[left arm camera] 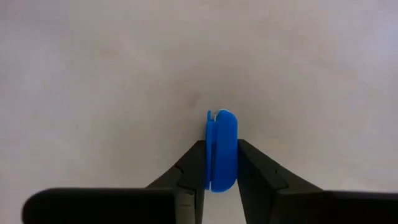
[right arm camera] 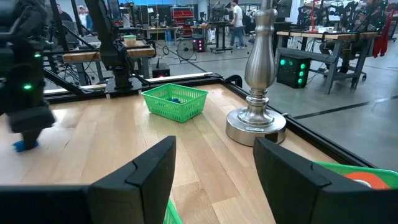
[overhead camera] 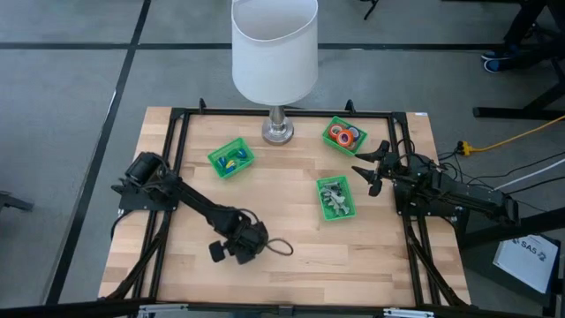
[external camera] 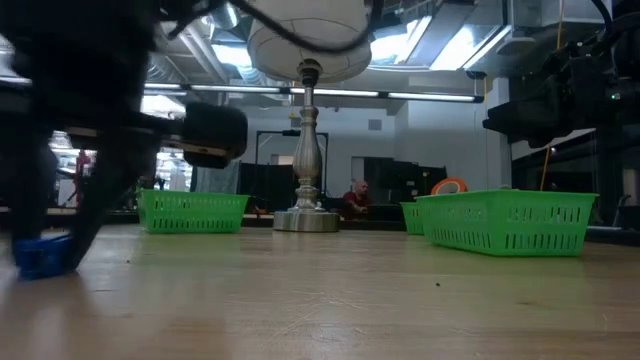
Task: Pick and place Stapler, Stapler remover, tape
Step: Put the blue stapler into the left green bin
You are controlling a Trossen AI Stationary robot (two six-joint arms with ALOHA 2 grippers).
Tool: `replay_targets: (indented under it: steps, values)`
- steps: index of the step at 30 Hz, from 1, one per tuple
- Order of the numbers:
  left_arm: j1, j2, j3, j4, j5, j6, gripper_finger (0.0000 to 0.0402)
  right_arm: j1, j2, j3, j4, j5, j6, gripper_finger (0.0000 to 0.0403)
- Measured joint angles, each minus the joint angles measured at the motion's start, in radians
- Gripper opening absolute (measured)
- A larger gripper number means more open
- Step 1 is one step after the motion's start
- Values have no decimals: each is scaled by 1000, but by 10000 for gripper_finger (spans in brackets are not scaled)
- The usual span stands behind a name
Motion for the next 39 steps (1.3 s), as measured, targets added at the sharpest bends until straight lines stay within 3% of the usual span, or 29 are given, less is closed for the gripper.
replay_targets:
  steps: [6, 11, 20, 25, 32, 35, 39]
  values:
    - [107, -84, -1, -63, -56, -75, 62, 0, 0, 0, 0, 0, 0, 220]
    - [222, -229, -12, -43, -63, -134, 62, 0, 0, 0, 0, 0, 0, 220]
    - [435, -663, -249, 224, -215, -275, 62, 0, 0, 0, 0, 0, 0, 220]
    - [608, -836, -351, 331, -249, -388, 63, 0, 0, 0, 0, 0, 0, 220]
    - [806, -895, -486, 367, -226, -534, 63, 0, 0, 0, 0, 0, 0, 220]
    - [839, -884, -533, 372, -210, -586, 63, 0, 0, 0, 0, 0, 0, 220]
    - [863, -880, -582, 372, -284, -631, 64, 0, 0, 0, 0, 0, 0, 220]
